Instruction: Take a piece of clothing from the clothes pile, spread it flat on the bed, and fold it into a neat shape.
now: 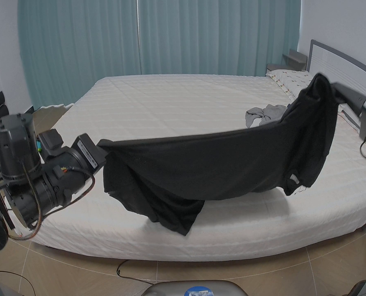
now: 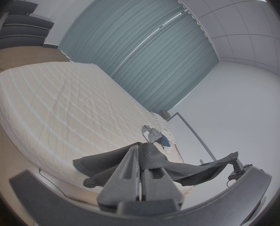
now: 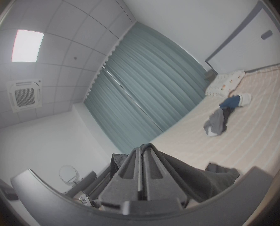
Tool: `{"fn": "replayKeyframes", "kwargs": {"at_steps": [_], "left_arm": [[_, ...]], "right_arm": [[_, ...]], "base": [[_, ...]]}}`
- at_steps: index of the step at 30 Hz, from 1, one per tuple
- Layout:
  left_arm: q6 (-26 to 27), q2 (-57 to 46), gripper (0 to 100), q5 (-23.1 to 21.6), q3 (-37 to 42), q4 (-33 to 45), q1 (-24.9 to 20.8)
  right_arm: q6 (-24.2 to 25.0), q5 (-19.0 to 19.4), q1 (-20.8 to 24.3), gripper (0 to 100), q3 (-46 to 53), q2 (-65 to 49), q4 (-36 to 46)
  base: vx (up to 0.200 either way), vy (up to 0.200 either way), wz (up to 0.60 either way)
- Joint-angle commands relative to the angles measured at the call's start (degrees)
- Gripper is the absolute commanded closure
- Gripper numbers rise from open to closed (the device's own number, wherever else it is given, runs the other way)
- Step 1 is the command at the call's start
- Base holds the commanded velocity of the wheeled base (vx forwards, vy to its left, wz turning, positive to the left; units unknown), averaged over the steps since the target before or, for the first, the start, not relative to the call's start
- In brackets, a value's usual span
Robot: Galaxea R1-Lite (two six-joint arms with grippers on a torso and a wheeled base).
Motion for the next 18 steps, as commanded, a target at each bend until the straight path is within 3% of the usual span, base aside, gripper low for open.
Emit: {"fn": "replayKeyframes", "kwargs": {"at_steps": [1, 6, 16, 18], "left_arm": [[0.70, -4.30, 100, 0.10, -14.56, 11.91, 2.03], [0.61, 2.90, 100, -0.34, -24.22, 17.71, 7.21], [0.08, 20.48, 100, -0.43, -33.98, 17.36, 11.61], [-0.27, 23.29, 100, -0.52, -35.83, 17.27, 12.05]], "right_arm": [[-0.61, 0.65, -6.38, 100, -16.19, -3.07, 9.73], [-0.61, 0.12, -8.49, 100, -26.91, 5.01, 13.68], [-1.05, -0.06, -13.32, 100, -30.51, 22.68, 13.77], [-1.05, 0.03, -13.94, 100, -31.04, 25.85, 12.01]], "base": [[0.000, 0.000, 0.00], [0.000, 0.000, 0.00], [0.000, 0.000, 0.00], [0.200, 0.000, 0.00]]}}
